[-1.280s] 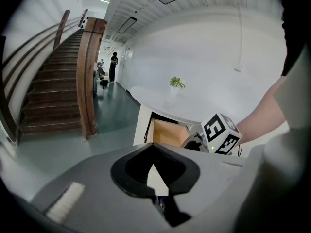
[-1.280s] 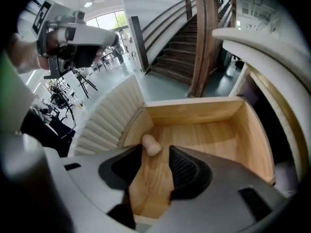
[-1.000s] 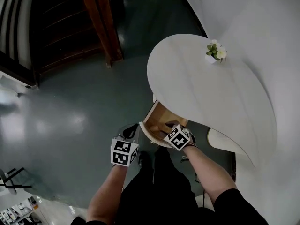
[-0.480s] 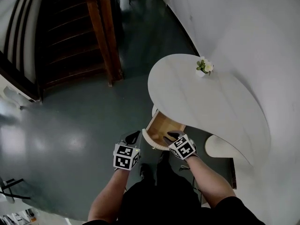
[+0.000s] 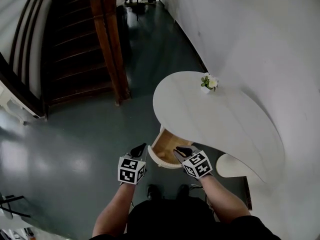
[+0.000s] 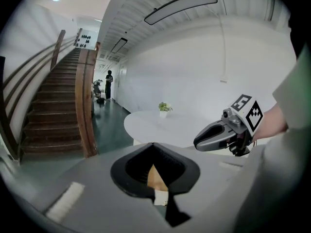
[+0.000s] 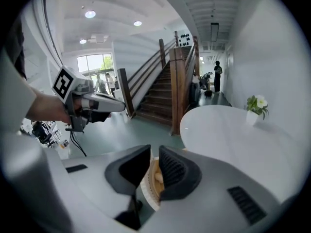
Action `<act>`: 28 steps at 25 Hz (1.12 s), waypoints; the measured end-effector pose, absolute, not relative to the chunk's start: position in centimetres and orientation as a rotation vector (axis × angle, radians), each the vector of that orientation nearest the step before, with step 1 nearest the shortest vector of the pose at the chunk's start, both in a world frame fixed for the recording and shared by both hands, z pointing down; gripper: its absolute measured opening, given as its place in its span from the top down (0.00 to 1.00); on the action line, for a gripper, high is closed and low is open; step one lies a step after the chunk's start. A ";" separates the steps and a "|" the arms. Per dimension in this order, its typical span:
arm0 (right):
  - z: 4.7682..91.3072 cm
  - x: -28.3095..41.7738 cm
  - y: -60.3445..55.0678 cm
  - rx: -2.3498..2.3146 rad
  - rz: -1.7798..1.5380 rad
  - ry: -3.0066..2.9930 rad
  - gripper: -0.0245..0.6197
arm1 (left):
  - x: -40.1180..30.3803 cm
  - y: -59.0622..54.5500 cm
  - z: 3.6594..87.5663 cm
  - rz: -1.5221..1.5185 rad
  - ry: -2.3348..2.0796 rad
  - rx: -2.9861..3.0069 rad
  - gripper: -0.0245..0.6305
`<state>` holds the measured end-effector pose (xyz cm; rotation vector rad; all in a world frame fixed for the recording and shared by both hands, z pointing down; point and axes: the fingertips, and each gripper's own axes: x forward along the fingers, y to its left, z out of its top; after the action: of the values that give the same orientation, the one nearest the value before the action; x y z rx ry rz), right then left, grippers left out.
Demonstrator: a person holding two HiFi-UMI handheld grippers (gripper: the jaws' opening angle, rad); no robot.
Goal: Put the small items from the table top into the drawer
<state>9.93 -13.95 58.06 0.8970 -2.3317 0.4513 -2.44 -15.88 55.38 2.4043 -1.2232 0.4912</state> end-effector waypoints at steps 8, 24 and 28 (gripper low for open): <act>53.6 15.4 -13.5 0.893 0.459 -2.490 0.91 | 0.7 -15.4 52.4 0.465 -1.355 2.360 0.96; 43.5 24.5 -12.4 0.906 0.317 -2.753 0.94 | 5.2 -12.4 43.6 0.367 -1.599 2.377 0.96; 40.9 25.8 -12.6 0.980 0.277 -2.790 0.94 | 5.0 -11.8 41.9 0.335 -1.603 2.399 0.96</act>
<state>25.83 -12.55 40.86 0.9804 -2.7899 0.2774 5.02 -11.78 41.87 2.3988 -1.6029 0.3350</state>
